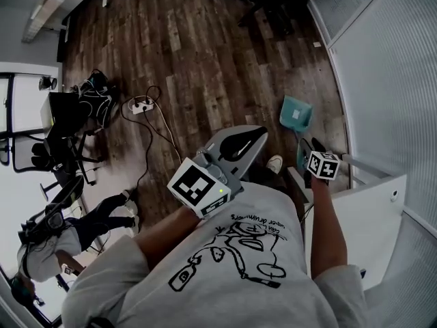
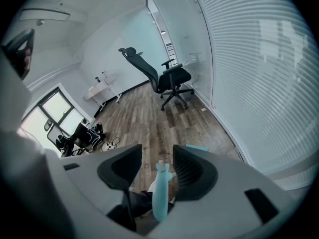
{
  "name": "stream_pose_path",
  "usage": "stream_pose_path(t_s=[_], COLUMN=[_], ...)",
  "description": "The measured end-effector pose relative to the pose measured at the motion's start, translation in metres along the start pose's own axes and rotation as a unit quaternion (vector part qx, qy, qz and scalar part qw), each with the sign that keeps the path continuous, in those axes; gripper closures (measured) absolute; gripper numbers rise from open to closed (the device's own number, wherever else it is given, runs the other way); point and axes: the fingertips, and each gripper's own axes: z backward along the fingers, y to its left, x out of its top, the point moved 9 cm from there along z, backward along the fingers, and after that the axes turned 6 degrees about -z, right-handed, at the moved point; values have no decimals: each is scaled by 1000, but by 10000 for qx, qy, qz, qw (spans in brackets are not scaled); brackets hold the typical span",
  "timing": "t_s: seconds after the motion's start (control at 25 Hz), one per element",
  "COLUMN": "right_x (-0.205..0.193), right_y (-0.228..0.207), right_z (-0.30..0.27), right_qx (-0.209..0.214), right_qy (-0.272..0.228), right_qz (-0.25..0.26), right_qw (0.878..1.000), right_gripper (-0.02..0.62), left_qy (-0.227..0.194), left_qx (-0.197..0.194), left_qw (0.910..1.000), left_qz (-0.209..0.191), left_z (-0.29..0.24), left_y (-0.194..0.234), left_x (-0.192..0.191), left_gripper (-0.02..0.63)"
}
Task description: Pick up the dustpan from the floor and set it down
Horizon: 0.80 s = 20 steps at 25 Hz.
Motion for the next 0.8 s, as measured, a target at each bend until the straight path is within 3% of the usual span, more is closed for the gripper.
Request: stream_pose_path(t_s=[0.44, 0.8], right_x=[58, 107], right_y=[42, 91], right_z=[66, 137], right_qx=[362, 587], right_qy=[-1014, -1832], right_qz=[647, 1195], right_qw=[9921, 9740], right_gripper=[463, 503], left_qy=[-115, -133], left_qx=[-146, -233], left_qw=[9998, 9996], left_qz=[-41, -101], left_z=[-6, -15], left_y=[-3, -3], left_x=[7, 21], left_gripper=[604, 604])
